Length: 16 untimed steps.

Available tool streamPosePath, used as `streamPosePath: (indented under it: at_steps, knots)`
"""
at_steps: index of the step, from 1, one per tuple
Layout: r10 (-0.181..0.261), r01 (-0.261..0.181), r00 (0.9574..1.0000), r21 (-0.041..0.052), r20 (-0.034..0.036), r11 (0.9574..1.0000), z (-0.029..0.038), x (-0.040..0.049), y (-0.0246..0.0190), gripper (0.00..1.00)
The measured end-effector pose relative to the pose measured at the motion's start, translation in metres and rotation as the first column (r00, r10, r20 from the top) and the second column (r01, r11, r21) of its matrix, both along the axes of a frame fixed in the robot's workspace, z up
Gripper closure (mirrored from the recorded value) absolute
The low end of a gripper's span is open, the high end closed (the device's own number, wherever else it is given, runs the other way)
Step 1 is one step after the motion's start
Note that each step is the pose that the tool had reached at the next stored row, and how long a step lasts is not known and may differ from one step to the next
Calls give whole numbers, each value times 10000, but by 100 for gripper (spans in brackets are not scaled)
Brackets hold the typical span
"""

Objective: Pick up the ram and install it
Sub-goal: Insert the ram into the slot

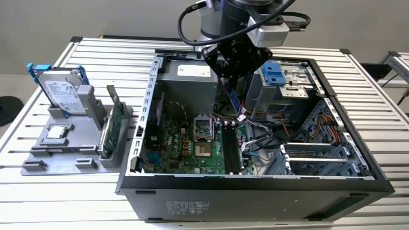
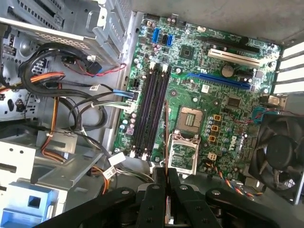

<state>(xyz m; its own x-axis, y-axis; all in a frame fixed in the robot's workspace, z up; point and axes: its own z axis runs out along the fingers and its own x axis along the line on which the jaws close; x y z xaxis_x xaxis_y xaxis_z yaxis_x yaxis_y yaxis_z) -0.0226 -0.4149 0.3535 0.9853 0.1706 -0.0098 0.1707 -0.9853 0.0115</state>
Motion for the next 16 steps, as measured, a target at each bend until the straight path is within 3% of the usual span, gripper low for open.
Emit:
streamPosePath:
  at_steps: [16]
  knots:
    - [-836, 836, 9965, 0, 0, 9965, -8, 0, 0, 100]
